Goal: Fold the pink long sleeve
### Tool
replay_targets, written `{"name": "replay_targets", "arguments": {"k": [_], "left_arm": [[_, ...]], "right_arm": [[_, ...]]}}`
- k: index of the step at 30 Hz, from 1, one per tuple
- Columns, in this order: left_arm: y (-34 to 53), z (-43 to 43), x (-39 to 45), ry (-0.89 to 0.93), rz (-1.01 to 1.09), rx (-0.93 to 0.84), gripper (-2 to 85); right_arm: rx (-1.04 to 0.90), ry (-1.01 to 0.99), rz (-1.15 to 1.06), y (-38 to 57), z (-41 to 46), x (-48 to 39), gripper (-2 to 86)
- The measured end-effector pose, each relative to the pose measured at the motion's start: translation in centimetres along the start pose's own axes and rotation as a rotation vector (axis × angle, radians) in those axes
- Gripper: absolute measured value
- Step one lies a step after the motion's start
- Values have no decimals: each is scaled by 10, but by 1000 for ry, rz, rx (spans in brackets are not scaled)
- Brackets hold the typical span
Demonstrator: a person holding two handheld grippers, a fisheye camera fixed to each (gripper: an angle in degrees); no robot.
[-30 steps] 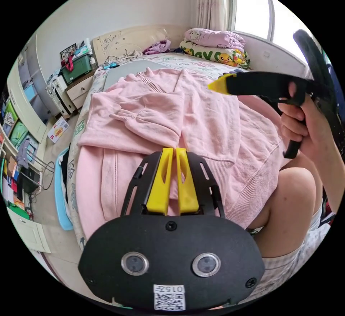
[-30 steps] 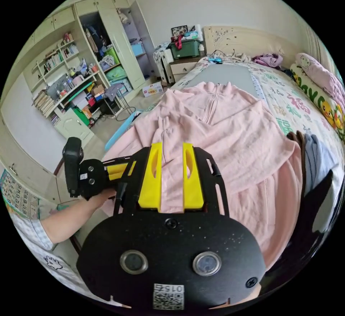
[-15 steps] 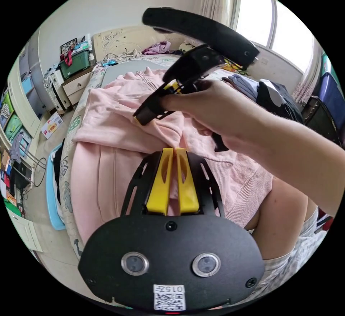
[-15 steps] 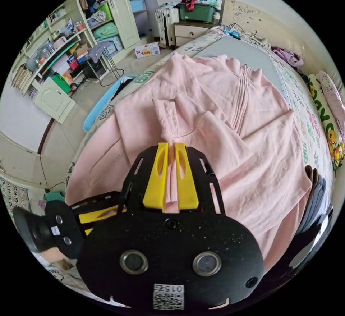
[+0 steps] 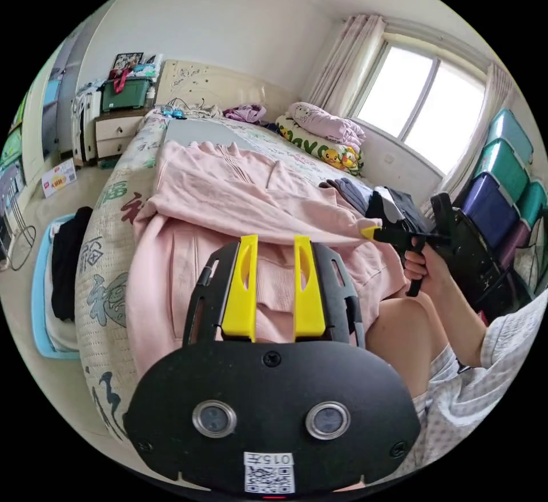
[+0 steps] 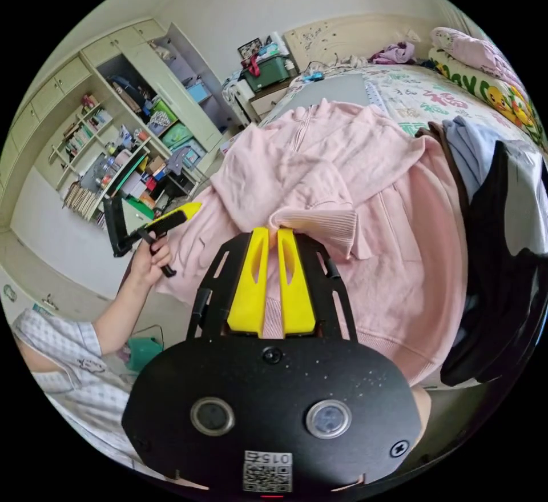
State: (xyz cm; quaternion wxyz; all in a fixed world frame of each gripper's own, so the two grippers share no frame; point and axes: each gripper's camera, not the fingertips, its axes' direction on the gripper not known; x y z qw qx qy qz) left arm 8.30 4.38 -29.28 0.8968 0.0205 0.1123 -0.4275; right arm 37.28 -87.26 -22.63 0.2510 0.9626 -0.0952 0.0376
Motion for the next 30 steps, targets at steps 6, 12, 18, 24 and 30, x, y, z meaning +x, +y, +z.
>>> {"name": "replay_targets", "arguments": {"k": [6, 12, 18, 24, 30], "left_arm": [[22, 11, -26, 2, -78, -50, 112], [34, 30, -42, -6, -117, -133, 109], [46, 16, -13, -58, -29, -88, 123], [55, 28, 99, -3, 252, -5, 110], [56, 97, 162, -52, 365, -96, 109]], "right_arm": [[-28, -149, -42, -5, -71, -35, 39], [178, -100, 79, -3, -158, 3, 76], [-113, -21, 69, -53, -103, 11, 121], [-277, -1, -161, -84, -94, -33, 101], [-343, -88, -269, -94, -108, -47, 100]]}}
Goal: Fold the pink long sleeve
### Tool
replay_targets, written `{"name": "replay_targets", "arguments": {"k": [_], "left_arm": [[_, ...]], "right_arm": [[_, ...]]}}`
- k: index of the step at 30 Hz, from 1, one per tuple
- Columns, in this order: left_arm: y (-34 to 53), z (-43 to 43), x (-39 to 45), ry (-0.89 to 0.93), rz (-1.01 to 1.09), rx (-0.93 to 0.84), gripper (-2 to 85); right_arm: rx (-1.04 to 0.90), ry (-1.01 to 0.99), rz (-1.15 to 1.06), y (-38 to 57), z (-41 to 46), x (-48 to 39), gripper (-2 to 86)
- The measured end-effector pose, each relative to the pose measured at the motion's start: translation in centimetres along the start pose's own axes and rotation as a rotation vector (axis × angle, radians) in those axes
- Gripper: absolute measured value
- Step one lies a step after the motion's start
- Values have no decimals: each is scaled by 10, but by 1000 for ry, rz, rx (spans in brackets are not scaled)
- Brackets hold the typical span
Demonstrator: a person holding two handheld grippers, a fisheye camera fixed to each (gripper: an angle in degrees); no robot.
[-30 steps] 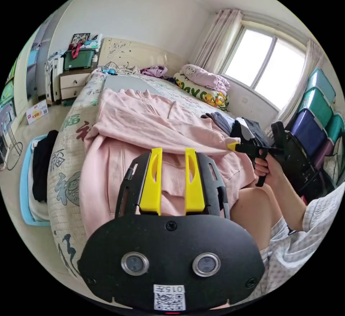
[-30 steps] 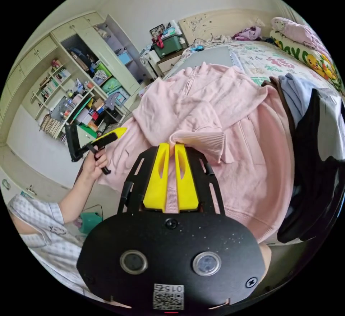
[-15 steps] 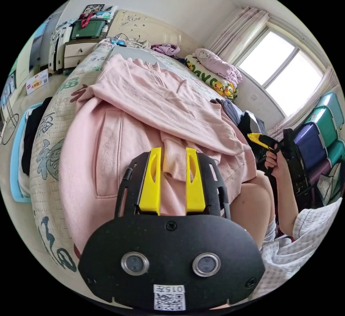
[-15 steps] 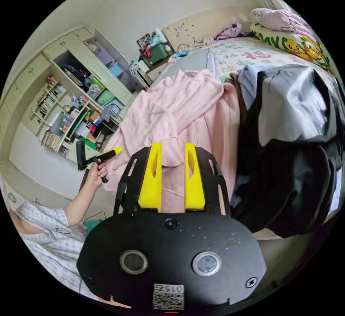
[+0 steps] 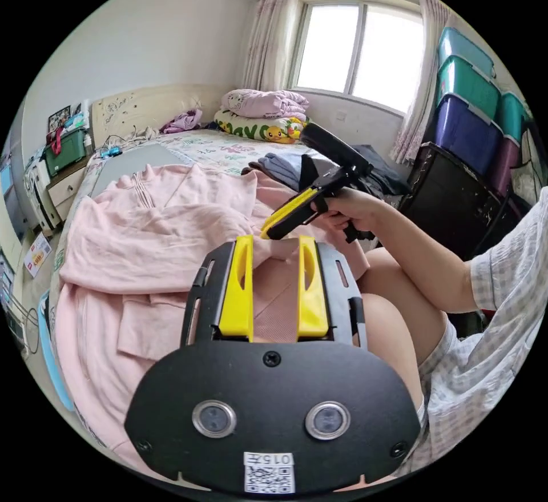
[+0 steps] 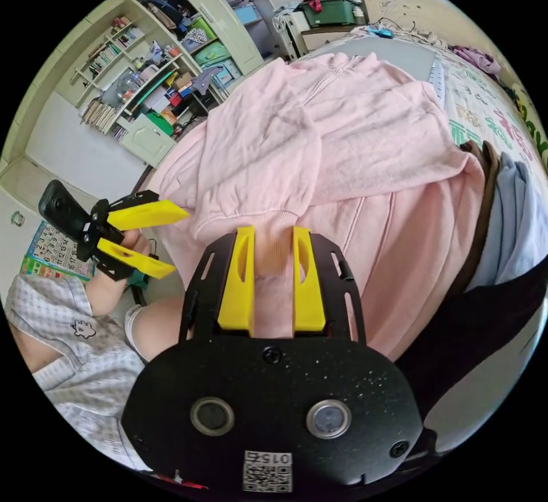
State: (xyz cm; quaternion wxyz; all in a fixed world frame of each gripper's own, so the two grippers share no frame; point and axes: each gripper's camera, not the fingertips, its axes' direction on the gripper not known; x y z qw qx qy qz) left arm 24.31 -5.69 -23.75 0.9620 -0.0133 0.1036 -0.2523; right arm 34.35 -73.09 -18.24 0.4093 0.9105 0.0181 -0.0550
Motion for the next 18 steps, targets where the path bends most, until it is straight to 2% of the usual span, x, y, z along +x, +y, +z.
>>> {"name": "replay_targets", "arguments": {"k": [4, 7, 10, 12, 15, 18], "left_arm": [[11, 41, 9, -112, -4, -136, 57], [21, 51, 6, -143, -40, -159, 31], [27, 52, 2, -129, -87, -130, 20], [30, 50, -1, -110, -126, -102, 15], [28, 40, 5, -109, -117, -44, 10], [18, 41, 13, -109, -88, -12, 8]], "right_arm": [[134, -201, 48, 31, -21, 27, 91], [124, -112, -20, 33, -28, -2, 87], [140, -47, -42, 39, -37, -21, 51], [179, -92, -16, 46, -50, -16, 30], [356, -229, 27, 72, -90, -3, 13], [432, -244, 38, 89, -105, -7, 9]]}}
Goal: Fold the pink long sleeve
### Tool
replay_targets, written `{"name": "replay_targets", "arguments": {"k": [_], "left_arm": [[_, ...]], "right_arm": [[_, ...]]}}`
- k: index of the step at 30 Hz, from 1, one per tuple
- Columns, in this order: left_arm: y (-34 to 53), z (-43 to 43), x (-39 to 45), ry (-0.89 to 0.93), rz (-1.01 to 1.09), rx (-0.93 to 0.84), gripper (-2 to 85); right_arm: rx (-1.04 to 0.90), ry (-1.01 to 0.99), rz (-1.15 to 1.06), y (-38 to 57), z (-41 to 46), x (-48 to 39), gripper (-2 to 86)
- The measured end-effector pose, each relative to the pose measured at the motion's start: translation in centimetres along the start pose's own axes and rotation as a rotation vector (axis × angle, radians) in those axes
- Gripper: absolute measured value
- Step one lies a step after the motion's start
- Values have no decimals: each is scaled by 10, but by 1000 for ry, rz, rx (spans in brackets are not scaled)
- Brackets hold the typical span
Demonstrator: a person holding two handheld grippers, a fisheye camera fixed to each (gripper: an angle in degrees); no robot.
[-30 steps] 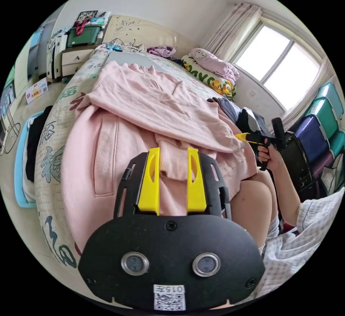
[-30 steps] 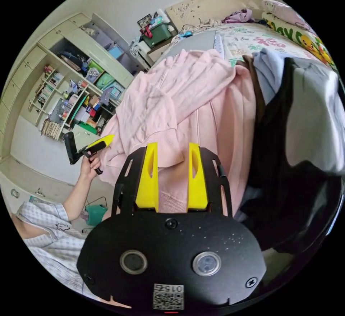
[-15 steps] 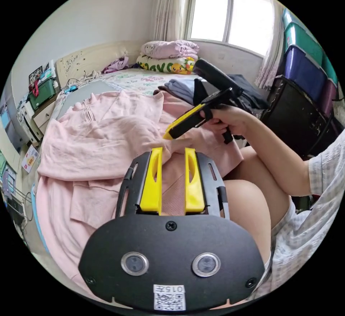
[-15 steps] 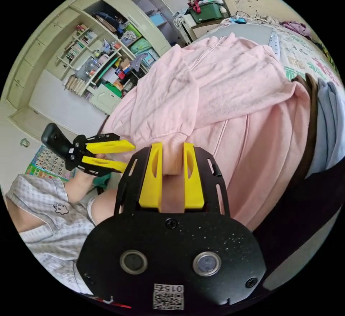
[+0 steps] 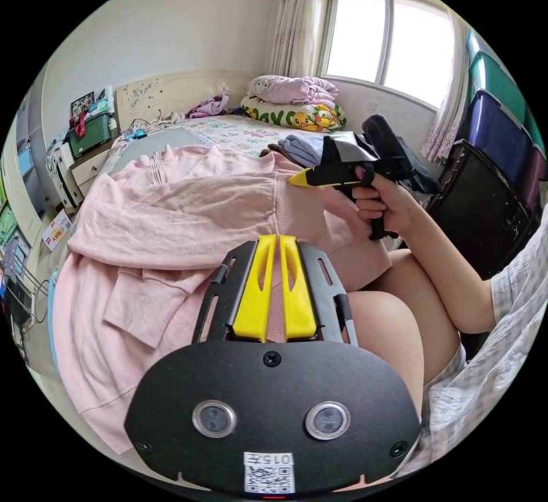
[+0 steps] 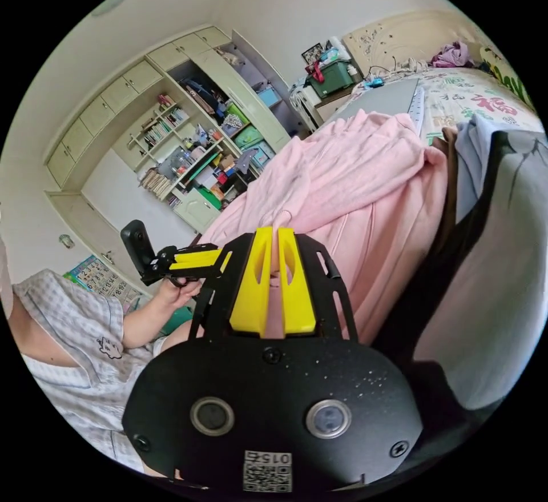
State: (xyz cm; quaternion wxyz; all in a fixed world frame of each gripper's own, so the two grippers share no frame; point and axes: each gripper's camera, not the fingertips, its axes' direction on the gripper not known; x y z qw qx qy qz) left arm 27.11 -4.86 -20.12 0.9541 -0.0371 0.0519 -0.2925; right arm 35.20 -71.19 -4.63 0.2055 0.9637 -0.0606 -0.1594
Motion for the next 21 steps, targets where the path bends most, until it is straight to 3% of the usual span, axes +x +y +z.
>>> {"name": "replay_targets", "arguments": {"k": [5, 11, 14, 16, 18, 21], "left_arm": [[-7, 33, 2, -19, -1, -32, 8], [-11, 46, -10, -18, -20, -63, 21], [-12, 1, -49, -222, -103, 93, 42], [-13, -29, -107, -491, -241, 136, 47], [-20, -25, -158, -631, -271, 31, 71], [-35, 10, -241, -626, -337, -186, 112]], "right_arm": [[-146, 247, 26, -6, 36, -15, 6], [-188, 304, 14, -14, 63, -27, 5], [-155, 247, 41, -16, 62, -21, 5], [-129, 220, 58, -16, 61, -18, 5], [-104, 211, 64, -18, 61, -18, 5], [-44, 249, 65, -21, 62, -22, 5]]}}
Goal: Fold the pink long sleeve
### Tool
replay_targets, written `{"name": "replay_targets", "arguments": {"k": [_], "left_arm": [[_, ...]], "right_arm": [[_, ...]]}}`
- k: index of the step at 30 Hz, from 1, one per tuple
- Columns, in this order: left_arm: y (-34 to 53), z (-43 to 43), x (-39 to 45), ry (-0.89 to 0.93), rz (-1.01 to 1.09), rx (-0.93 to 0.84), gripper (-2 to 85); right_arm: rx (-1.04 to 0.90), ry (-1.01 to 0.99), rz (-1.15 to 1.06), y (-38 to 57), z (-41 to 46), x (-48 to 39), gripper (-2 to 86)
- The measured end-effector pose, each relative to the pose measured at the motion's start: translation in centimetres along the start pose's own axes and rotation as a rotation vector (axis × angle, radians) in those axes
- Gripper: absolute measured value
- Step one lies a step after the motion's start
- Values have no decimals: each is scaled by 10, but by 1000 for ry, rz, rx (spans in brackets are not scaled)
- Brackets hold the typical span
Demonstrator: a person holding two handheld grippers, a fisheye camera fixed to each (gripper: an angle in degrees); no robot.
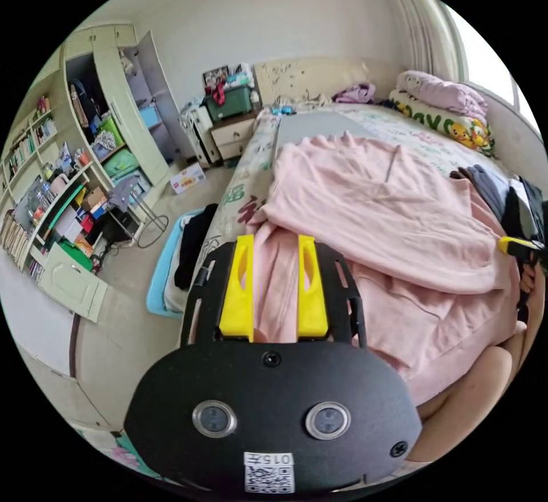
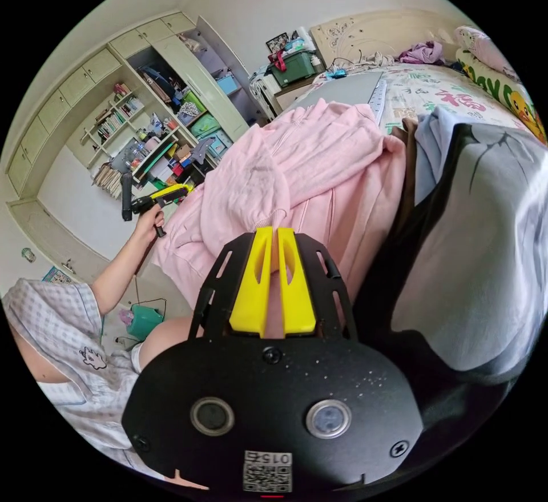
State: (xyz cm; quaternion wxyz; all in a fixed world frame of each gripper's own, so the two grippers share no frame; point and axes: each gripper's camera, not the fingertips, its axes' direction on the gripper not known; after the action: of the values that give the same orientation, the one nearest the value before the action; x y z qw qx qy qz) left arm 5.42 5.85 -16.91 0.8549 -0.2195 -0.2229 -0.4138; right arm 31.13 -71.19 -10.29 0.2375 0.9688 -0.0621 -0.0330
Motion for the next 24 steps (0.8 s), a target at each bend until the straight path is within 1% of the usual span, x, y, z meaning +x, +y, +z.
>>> {"name": "replay_targets", "arguments": {"k": [2, 5, 7, 9, 11, 14, 15, 17, 19, 22, 24], "left_arm": [[-20, 26, -5, -24, 9, -33, 114], [-50, 62, 10, -96, 98, -75, 104], [-67, 85, 31, -175, 186, -111, 81], [-74, 90, 45, -208, 247, -93, 58], [-80, 89, 44, -229, 242, -63, 37], [-93, 87, 16, -189, 131, -32, 20], [-97, 92, 6, -144, 101, -49, 17], [-100, 106, 8, -129, 122, -105, 16], [-100, 127, 17, -134, 173, -201, 19], [-104, 125, 5, -79, 105, -190, 36], [-107, 120, -3, -51, 85, -195, 50]], "right_arm": [[29, 26, 12, 0, 0, -1, 5], [64, 38, 27, 2, 2, 1, 5], [66, 21, 26, 2, 6, 4, 5], [59, 14, 35, 3, 12, 9, 5], [50, 19, 37, 3, 21, 12, 5], [25, 41, 21, 4, 34, 10, 6], [16, 44, 14, 4, 38, 9, 6], [-37, 96, -6, 3, 56, 5, 8], [-86, 133, -18, 4, 69, 3, 10], [-113, 150, -32, 10, 80, 4, 18], [-55, 127, -12, 19, 72, 13, 33]]}}
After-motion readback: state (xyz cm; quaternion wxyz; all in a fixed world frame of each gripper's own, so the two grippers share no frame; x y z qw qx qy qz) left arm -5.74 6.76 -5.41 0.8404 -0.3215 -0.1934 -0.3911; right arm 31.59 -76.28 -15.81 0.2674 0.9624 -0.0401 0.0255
